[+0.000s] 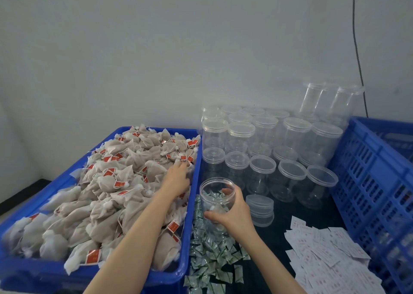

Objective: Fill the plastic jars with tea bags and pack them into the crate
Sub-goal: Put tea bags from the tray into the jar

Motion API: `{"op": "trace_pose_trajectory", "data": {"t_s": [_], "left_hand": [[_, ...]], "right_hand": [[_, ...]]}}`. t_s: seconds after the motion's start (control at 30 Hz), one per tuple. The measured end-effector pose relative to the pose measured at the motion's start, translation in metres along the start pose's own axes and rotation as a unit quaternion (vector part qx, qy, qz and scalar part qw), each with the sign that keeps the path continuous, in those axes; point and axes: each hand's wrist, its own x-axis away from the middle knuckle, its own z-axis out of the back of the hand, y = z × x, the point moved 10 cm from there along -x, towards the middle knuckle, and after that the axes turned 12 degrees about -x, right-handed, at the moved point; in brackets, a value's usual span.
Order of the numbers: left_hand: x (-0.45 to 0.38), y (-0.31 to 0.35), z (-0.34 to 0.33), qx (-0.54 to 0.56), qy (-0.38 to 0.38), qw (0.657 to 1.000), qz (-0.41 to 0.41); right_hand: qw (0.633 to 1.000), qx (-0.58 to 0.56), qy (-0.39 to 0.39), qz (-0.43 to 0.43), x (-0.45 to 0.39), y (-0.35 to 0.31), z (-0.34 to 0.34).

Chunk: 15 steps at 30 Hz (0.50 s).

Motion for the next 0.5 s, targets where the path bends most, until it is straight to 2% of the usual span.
{"op": "trace_pose_trajectory", "data": {"t_s": [0.07,0.17,0.33,0.43,0.5], "left_hand": [[-0.003,0.007,-0.025,-0.034,-0.062,0.997,-0.041],[-0.004,0.008,-0.045,-0.016,-0.119,0.991,-0.058],[-0.003,0.0,-0.035,-0.044,-0.075,0.996,0.004],[0.001,0.007,-0.029,-0.096,-0.068,0.993,-0.005],[0.002,0.007,-0.017,-0.144,-0.023,0.989,0.007]], "right_hand": [[1.0,0.004,0.0,0.002,0.0,0.0,0.001],[1.0,0.004,-0.002,0.001,0.001,0.001,0.001],[1.0,0.004,-0.006,0.0,0.004,0.0,0.002],[1.0,0.003,-0.009,0.002,0.006,0.0,0.002],[1.0,0.001,-0.009,0.003,0.007,-0.001,0.003]]}}
